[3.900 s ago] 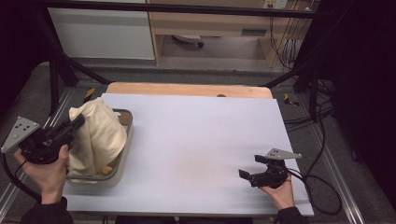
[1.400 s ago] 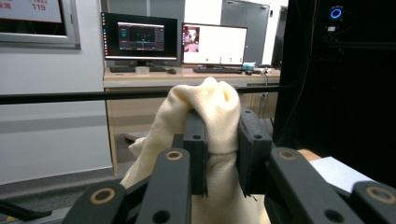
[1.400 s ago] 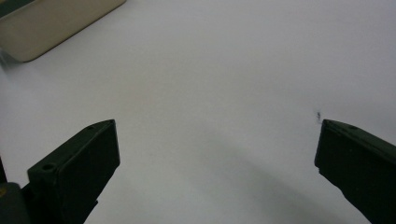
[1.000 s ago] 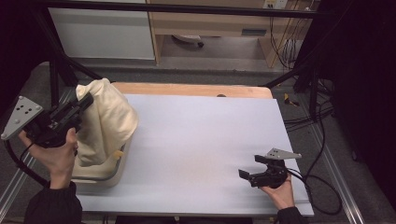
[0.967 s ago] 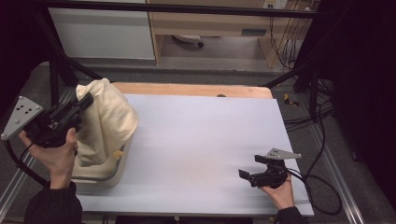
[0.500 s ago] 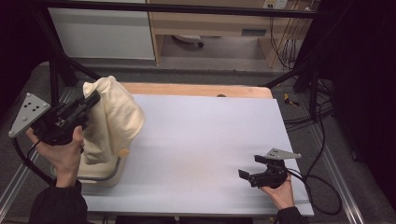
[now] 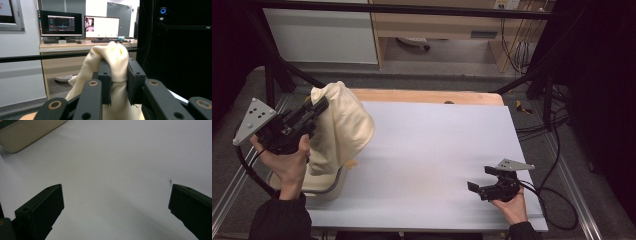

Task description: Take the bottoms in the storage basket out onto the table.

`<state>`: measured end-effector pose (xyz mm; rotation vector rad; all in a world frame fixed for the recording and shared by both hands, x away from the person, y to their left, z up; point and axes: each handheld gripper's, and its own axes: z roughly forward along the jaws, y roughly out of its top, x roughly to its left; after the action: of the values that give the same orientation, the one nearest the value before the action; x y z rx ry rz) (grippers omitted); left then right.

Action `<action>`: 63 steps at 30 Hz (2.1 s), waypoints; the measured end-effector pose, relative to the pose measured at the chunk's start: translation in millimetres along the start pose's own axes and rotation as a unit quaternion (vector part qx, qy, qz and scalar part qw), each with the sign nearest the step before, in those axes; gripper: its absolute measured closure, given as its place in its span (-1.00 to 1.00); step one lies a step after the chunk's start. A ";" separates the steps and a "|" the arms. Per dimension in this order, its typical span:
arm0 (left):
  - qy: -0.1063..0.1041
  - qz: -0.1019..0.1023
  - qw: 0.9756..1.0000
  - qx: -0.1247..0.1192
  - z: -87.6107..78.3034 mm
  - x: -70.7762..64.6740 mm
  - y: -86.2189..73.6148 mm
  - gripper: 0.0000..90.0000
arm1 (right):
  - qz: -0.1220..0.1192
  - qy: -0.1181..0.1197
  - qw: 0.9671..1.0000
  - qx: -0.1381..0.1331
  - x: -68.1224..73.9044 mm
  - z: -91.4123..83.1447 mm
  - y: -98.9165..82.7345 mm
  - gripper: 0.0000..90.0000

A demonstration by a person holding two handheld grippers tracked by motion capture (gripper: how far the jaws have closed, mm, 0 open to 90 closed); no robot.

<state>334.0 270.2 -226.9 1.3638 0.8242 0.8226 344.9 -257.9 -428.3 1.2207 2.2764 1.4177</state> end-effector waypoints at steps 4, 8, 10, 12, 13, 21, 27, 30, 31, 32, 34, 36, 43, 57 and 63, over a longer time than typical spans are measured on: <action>-0.006 0.001 1.000 0.001 3.4 -4.3 -0.7 0.69 | -0.001 -0.001 1.000 -0.001 -0.3 -0.1 0.0 -0.99; -0.011 0.001 1.000 0.003 7.1 -8.5 -1.8 0.69 | 0.000 -0.001 1.000 -0.002 -0.2 -0.3 0.1 -0.99; -0.014 -0.001 1.000 0.003 9.0 -10.4 -2.0 0.69 | -0.002 0.000 1.000 0.000 -0.3 -0.1 0.0 -0.99; -0.018 -0.001 1.000 0.002 11.1 -13.3 -2.1 0.69 | -0.002 0.000 1.000 0.001 -0.3 0.2 -0.1 -0.99; -0.019 0.001 1.000 0.004 12.1 -14.4 -2.1 0.69 | -0.002 0.000 1.000 0.001 -0.1 0.2 -0.1 -0.99; -0.030 0.006 0.999 0.007 21.5 -25.8 -3.6 0.69 | 0.000 0.000 1.000 0.000 0.0 -0.1 0.0 -0.99; -0.041 0.005 0.999 0.009 28.5 -33.8 -5.4 0.69 | 0.000 0.000 1.000 0.000 0.0 -0.2 0.0 -0.99; -0.045 0.007 0.999 0.012 31.7 -37.1 -6.7 0.69 | 0.000 0.000 1.000 0.000 0.1 -0.1 0.0 -0.99; -0.048 0.004 0.999 0.013 33.1 -38.5 -7.5 0.69 | 0.000 0.000 1.000 0.000 0.1 -0.1 0.0 -0.99; -0.050 0.004 0.999 0.014 34.3 -39.5 -8.1 0.69 | 0.000 0.000 1.000 0.000 0.0 -0.2 0.0 -0.99; -0.053 0.006 0.998 0.018 36.5 -41.2 -9.4 0.69 | 0.000 0.000 1.000 0.000 0.0 -0.2 0.0 -0.99; -0.055 0.005 0.998 0.019 39.1 -43.6 -10.5 0.69 | 0.001 0.001 1.000 0.000 0.2 -0.1 0.0 -0.99; -0.065 0.003 0.998 0.024 48.2 -51.3 -13.5 0.69 | 0.000 0.001 1.000 0.001 0.1 0.0 -0.1 -0.99; -0.084 -0.001 0.996 0.035 66.6 -67.1 -24.5 0.69 | 0.001 0.000 1.000 0.000 0.4 -0.3 -0.1 -0.99; -0.089 -0.002 0.995 0.046 74.2 -72.1 -31.1 0.69 | 0.001 0.001 1.000 0.000 0.4 -0.4 -0.1 -0.99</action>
<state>364.5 170.1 -253.7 1.4919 0.7328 0.6562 344.4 -257.9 -428.1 1.2231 2.2770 1.4195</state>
